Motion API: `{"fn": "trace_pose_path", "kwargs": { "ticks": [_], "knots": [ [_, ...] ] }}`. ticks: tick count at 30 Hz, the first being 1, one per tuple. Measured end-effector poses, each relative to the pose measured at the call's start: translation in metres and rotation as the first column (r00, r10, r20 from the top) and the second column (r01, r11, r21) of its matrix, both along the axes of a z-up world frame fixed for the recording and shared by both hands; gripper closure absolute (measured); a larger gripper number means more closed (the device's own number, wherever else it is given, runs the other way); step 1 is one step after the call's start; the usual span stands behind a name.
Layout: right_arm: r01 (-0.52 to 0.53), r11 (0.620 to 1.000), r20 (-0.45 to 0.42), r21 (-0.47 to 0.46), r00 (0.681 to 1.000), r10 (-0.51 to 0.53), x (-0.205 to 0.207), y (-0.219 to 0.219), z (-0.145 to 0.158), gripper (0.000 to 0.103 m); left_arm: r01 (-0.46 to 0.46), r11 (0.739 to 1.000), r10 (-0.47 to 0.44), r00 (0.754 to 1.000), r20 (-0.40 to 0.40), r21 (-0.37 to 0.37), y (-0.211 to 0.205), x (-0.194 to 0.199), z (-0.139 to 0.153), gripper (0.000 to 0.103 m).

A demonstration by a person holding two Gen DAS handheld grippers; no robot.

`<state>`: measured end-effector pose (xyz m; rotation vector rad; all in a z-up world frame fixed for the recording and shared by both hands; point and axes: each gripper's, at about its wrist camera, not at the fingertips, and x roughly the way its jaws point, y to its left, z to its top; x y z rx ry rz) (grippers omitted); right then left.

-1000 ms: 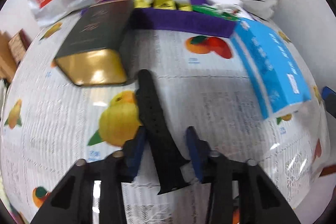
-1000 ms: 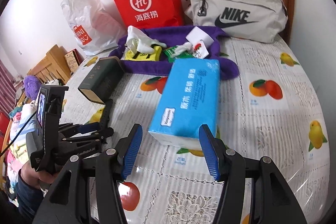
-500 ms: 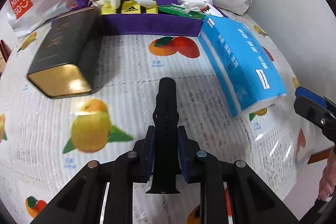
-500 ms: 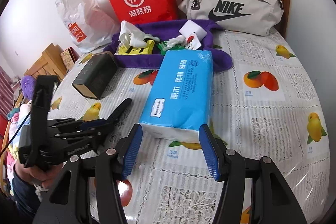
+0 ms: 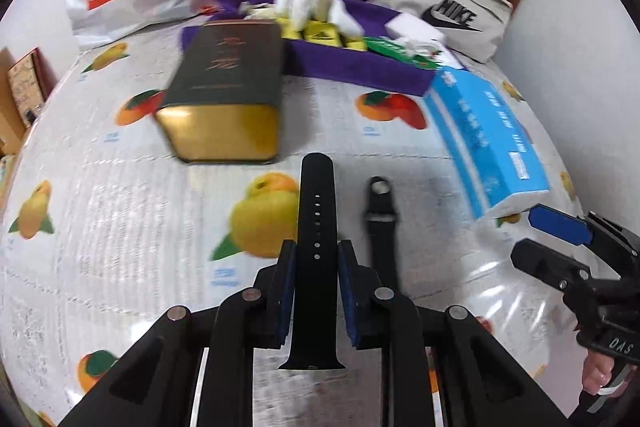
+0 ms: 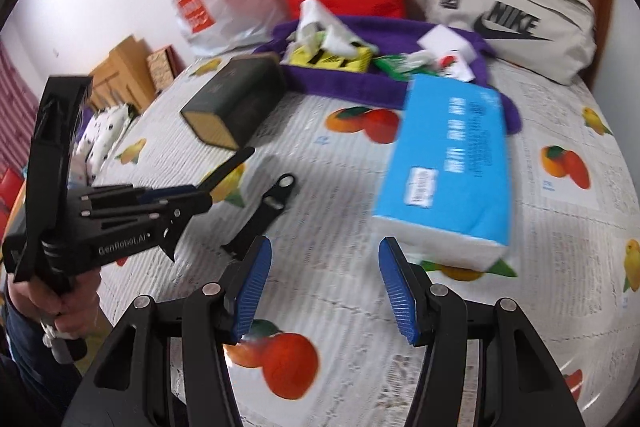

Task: Organize soft objects
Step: 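Lift the black strap with the left tool while the right tool grasps the second black strap piece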

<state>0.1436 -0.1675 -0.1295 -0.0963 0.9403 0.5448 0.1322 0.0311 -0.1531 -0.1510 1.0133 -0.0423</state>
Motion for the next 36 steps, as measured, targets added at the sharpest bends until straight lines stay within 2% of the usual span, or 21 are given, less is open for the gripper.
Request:
{"fn": "trace_pose_path", "kwargs": {
  "ticks": [5, 9, 16, 23, 26, 33, 36],
  "knots": [
    [-0.039, 0.999, -0.024, -0.016, 0.999, 0.039, 0.002, 0.027, -0.016, 0.047, -0.055, 0.998, 0.055, 0.998, -0.003, 0.002, 0.027, -0.008, -0.008, 0.083],
    [-0.038, 0.999, -0.063, -0.015, 0.997, 0.037, 0.009, 0.043, -0.032, 0.047, -0.090, 0.996, 0.090, 0.996, -0.004, -0.008, 0.046, -0.013, -0.010, 0.083],
    [-0.019, 0.999, -0.079, -0.029, 0.997, 0.017, 0.021, 0.069, -0.048, 0.047, -0.115, 0.992, 0.115, 0.993, 0.013, -0.049, 0.069, -0.018, -0.006, 0.083],
    [-0.032, 0.988, 0.024, -0.148, 0.999, 0.036, 0.017, 0.096, -0.054, 0.047, -0.117, 0.990, 0.119, 0.993, 0.024, -0.078, 0.078, -0.019, -0.004, 0.083],
    [-0.039, 0.984, 0.040, -0.173, 0.998, 0.046, 0.016, 0.098, -0.055, 0.047, -0.107, 0.991, 0.109, 0.994, 0.025, -0.080, 0.076, -0.019, -0.004, 0.083],
    [-0.001, 0.979, 0.015, -0.206, 1.000, 0.004, 0.016, 0.078, -0.053, 0.047, -0.094, 0.992, 0.097, 0.995, 0.028, -0.089, 0.073, -0.021, -0.003, 0.083],
    [0.010, 0.981, 0.013, -0.192, 1.000, -0.008, 0.016, 0.072, -0.052, 0.048, -0.098, 0.991, 0.100, 0.995, 0.028, -0.086, 0.073, -0.021, -0.003, 0.083]
  ]
}}
